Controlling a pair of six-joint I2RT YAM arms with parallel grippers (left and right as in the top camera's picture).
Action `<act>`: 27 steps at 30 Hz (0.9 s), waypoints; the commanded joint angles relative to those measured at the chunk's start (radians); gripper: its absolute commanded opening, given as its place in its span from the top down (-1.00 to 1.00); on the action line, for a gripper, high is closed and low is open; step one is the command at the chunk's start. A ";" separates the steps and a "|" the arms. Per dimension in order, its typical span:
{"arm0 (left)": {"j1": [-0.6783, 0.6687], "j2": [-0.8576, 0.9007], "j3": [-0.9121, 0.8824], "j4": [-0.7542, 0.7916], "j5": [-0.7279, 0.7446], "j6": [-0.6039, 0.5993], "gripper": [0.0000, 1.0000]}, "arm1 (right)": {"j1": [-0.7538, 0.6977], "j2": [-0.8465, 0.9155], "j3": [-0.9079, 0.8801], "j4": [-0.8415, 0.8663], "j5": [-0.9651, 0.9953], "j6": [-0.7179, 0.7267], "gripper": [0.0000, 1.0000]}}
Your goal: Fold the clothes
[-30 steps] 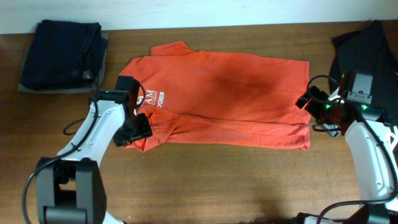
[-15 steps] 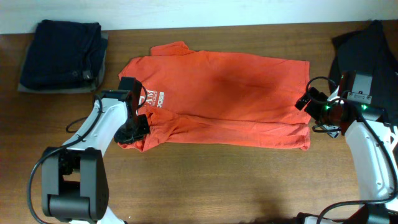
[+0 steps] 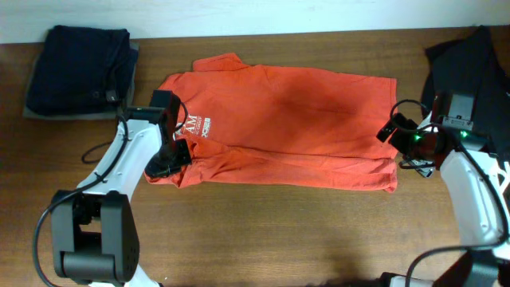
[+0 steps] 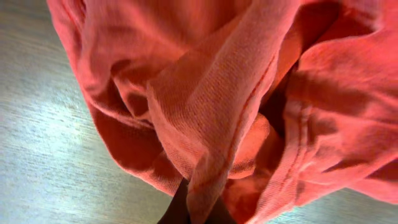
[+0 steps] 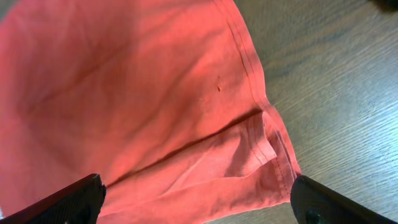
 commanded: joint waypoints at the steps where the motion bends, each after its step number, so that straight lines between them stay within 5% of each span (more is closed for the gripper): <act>1: 0.003 0.007 0.024 0.024 -0.008 0.001 0.99 | 0.005 0.034 0.013 -0.002 -0.029 -0.010 -1.00; 15: 0.058 0.007 0.024 0.090 -0.007 0.001 0.89 | 0.006 0.088 0.013 -0.001 -0.039 -0.010 -0.99; 17: 0.060 0.007 0.024 0.090 -0.008 0.001 0.63 | 0.008 0.088 0.013 -0.003 -0.039 -0.010 -0.99; 21: 0.060 0.007 0.024 0.101 -0.003 0.000 0.56 | 0.026 0.088 0.013 -0.002 -0.039 -0.010 -0.99; 27: 0.060 0.007 0.024 0.193 0.093 0.000 0.69 | 0.071 0.088 0.013 0.009 -0.038 -0.010 -0.99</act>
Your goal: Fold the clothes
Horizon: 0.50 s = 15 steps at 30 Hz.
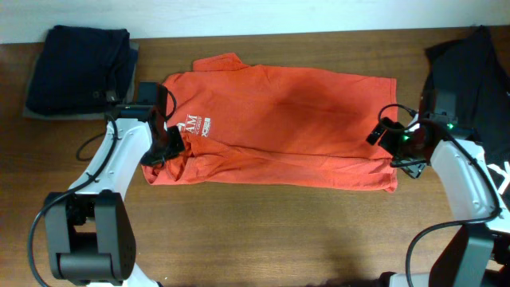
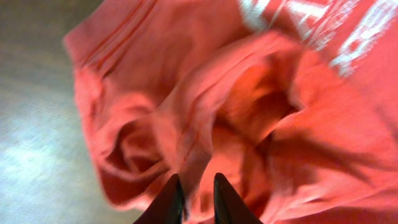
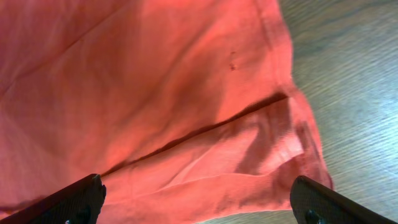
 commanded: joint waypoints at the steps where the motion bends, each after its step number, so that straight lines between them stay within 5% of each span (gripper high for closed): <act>1: 0.003 0.007 0.019 0.048 0.068 0.000 0.69 | 0.034 0.005 0.013 0.009 -0.008 -0.010 -0.99; 7: 0.003 0.010 0.019 0.152 0.094 0.001 0.69 | 0.048 0.005 0.013 0.016 -0.005 -0.010 -0.99; 13: 0.008 0.011 0.024 0.258 0.112 0.001 0.90 | 0.048 0.005 0.013 0.015 -0.005 -0.010 -0.99; 15: 0.017 0.007 0.053 0.164 0.111 0.001 0.61 | 0.048 0.005 0.013 0.008 -0.005 -0.011 -0.98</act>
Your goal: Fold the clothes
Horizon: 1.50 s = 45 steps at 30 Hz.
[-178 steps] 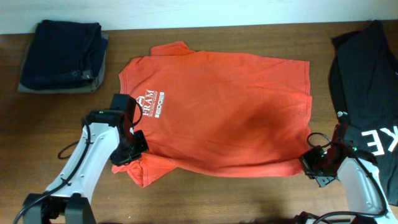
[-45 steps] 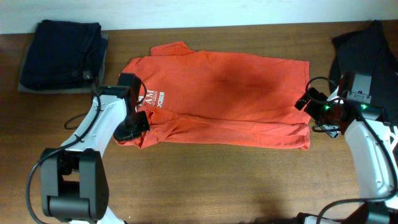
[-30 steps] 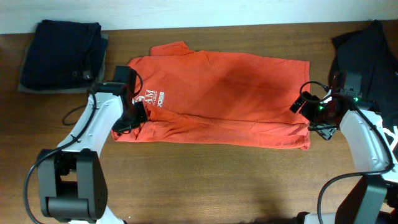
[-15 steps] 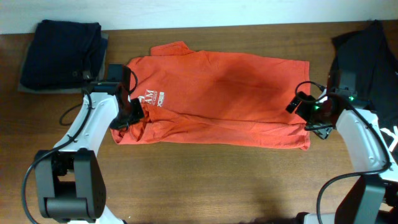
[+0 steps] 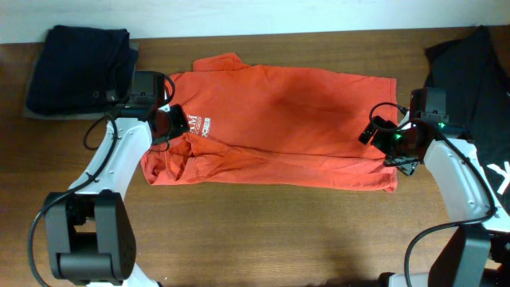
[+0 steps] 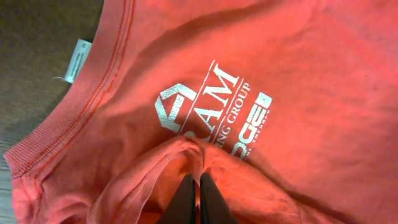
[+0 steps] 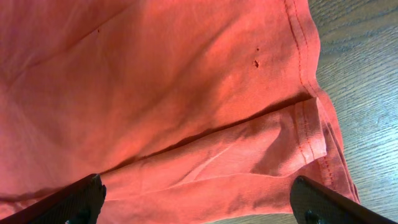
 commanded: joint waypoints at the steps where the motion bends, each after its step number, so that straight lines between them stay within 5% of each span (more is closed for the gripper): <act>1: 0.021 0.003 0.058 -0.119 0.016 -0.002 0.45 | 0.008 0.005 0.013 -0.009 -0.004 -0.011 -0.98; 7: 0.054 -0.053 0.253 -0.430 -0.112 -0.002 0.23 | 0.008 0.006 0.013 0.021 0.007 -0.018 -0.98; 10: 0.050 -0.097 0.299 -0.568 -0.109 -0.003 -0.54 | 0.008 0.006 0.013 0.023 0.008 -0.018 -0.98; 12: 0.045 -0.117 0.290 -0.645 -0.106 -0.005 -0.72 | 0.008 0.006 0.013 0.023 0.008 -0.018 -0.98; 16: 0.033 -0.118 0.220 -0.716 -0.034 -0.013 -0.74 | 0.008 0.006 0.013 0.030 0.010 -0.018 -0.98; 25: -0.042 -0.119 -0.183 -0.400 0.136 -0.086 -0.66 | 0.008 0.006 0.013 0.025 0.010 -0.021 -0.98; 45: -0.045 -0.119 -0.197 -0.230 -0.011 -0.123 -0.58 | 0.008 0.006 0.013 0.018 0.010 -0.034 -0.98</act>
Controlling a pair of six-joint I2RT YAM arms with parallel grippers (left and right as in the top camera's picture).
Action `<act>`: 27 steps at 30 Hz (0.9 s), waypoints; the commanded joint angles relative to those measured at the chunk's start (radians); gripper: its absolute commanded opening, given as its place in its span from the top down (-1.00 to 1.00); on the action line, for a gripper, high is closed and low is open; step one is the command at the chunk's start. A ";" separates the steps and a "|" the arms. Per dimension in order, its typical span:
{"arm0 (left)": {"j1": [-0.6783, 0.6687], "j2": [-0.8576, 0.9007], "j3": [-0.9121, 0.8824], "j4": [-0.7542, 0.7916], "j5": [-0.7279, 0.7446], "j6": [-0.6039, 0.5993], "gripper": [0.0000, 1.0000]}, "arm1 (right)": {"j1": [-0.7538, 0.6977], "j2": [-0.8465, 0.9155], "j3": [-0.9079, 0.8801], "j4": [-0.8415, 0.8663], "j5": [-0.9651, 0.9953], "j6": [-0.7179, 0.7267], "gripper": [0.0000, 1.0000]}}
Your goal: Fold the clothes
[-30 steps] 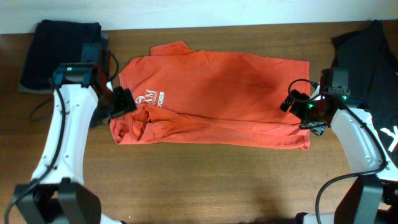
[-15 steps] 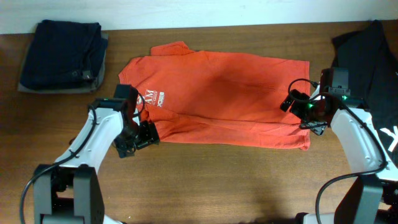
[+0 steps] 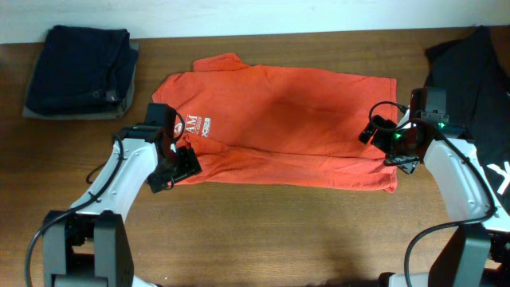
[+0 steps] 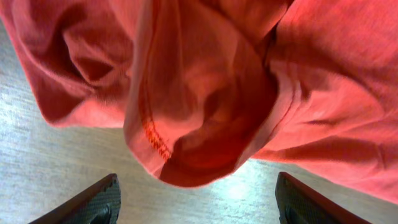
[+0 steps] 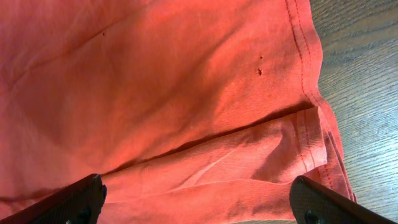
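Note:
An orange shirt (image 3: 287,119) with a white chest logo (image 3: 198,125) lies spread across the wooden table, its near long edge folded over. My left gripper (image 3: 177,163) is at the shirt's near-left corner. In the left wrist view it (image 4: 198,208) stands wide open just off the bunched sleeve (image 4: 199,112), holding nothing. My right gripper (image 3: 382,137) hovers over the shirt's right end. In the right wrist view it (image 5: 199,208) is wide open above the folded hem (image 5: 298,143), gripping nothing.
A stack of dark navy clothes (image 3: 76,68) rests on a grey pad at the back left. A black garment (image 3: 470,64) lies at the right edge, beside the right arm. Bare wooden table (image 3: 263,231) runs along the front.
My left gripper was shut on a fold of orange fabric beside the white logo; now it is open at the shirt's near-left corner, the sleeve lying bunched there. The right gripper has barely moved.
First my left gripper was shut on bunched sleeve fabric at the near-left corner. Then it held that fabric higher on the shirt, then by the logo. Now it is open, back at the corner. My right gripper stayed open throughout, shifting slightly over the right hem.

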 commanded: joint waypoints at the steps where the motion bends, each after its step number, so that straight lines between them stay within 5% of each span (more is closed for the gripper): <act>1: 0.002 -0.004 0.000 0.026 -0.019 -0.016 -0.56 | 0.008 0.006 0.013 -0.002 0.009 -0.011 -0.97; 27: 0.003 -0.003 -0.076 0.126 -0.032 -0.111 -0.36 | 0.008 0.014 0.012 -0.019 0.010 -0.022 -0.98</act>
